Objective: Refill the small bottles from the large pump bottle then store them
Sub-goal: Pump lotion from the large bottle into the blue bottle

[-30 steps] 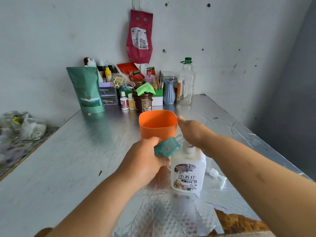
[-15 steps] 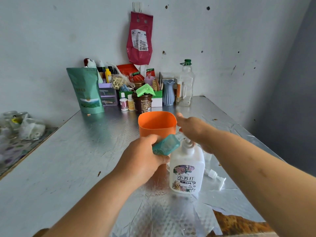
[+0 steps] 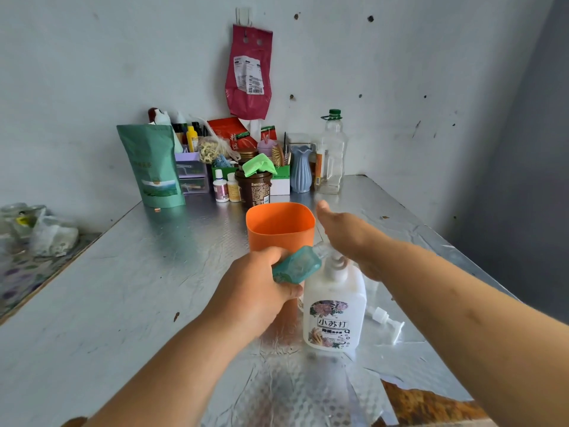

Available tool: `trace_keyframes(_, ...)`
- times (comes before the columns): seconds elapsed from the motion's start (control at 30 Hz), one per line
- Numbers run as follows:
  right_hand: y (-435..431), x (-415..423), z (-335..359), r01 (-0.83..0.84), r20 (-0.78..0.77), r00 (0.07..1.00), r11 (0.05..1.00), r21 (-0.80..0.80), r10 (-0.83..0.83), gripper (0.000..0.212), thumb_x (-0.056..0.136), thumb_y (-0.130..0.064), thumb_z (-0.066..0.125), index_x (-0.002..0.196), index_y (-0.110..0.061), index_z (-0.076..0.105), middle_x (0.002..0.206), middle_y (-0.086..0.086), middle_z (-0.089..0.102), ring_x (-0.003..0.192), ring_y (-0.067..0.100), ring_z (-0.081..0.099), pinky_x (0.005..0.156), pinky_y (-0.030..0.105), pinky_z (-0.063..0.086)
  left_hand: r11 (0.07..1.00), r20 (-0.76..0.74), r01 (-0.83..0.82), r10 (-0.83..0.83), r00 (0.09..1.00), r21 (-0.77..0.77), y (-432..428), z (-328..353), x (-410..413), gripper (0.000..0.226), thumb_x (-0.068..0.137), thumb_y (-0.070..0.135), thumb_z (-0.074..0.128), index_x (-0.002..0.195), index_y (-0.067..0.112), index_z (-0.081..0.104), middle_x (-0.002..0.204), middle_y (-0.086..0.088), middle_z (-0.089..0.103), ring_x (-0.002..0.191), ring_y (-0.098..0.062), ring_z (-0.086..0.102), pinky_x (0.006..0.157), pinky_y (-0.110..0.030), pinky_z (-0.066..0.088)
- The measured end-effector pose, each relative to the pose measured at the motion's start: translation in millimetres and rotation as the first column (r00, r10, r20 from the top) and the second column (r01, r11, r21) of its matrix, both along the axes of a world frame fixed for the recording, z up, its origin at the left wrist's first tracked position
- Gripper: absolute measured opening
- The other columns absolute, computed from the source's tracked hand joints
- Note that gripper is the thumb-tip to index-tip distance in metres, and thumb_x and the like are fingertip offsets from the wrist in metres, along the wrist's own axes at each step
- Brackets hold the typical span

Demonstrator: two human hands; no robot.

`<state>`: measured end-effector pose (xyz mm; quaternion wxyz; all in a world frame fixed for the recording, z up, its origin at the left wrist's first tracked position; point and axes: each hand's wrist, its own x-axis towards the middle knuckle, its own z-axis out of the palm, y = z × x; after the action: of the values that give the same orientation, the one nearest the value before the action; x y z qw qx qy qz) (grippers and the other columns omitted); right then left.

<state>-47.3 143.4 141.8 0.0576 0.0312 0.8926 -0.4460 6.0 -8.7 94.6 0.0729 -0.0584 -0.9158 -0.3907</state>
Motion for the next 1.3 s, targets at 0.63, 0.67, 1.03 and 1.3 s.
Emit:
trace_keyframes(0.63,-7,6,-3,0.022,-0.019,1.000,0.979,0.201,-0.018,0.043,0.105,-0.020,0.014,0.137,0.000,0.035,0.125,0.031,0.051,0.114,0.044,0.050,0.091,0.041,0.042,1.000,0.017,0.028,-0.028,0.999,-0.005,-3,-8,-5,0.041,0.074,0.025,0.082,0.110,0.037,0.066,0.102,0.013,0.070,0.093,-0.010,0.063,0.080,-0.029,0.050)
trace_keyframes(0.67,-7,5,-4,0.036,-0.007,0.999,0.984,0.174,-0.035,0.042,0.104,-0.018,0.015,0.138,0.000,0.033,0.125,0.032,0.050,0.114,0.045,0.050,0.091,0.042,0.042,1.000,0.022,0.028,-0.028,0.999,-0.009,-2,-8,-5,0.041,0.074,0.025,0.082,0.110,0.037,0.066,0.102,0.013,0.070,0.093,-0.010,0.063,0.079,-0.028,0.049)
trace_keyframes(1.03,0,1,3,0.008,0.002,1.000,1.000,-0.008,-0.008,0.068,0.099,-0.053,0.017,0.146,-0.006,0.029,0.150,0.013,0.035,0.139,0.029,0.031,0.112,0.043,0.023,1.000,-0.008,0.027,-0.027,1.000,0.006,-2,2,-1,0.041,0.075,0.026,0.082,0.113,0.034,0.067,0.102,0.013,0.070,0.094,-0.010,0.064,0.081,-0.030,0.051)
trace_keyframes(1.3,-1,-2,-2,0.010,0.012,1.000,1.000,0.017,-0.010,0.068,0.100,-0.053,0.017,0.144,-0.004,0.031,0.148,0.013,0.038,0.136,0.030,0.035,0.110,0.043,0.026,0.999,-0.005,0.036,-0.036,0.999,0.021,-3,-1,-2,0.040,0.075,0.027,0.081,0.112,0.035,0.067,0.101,0.013,0.070,0.093,-0.009,0.064,0.084,-0.035,0.052)
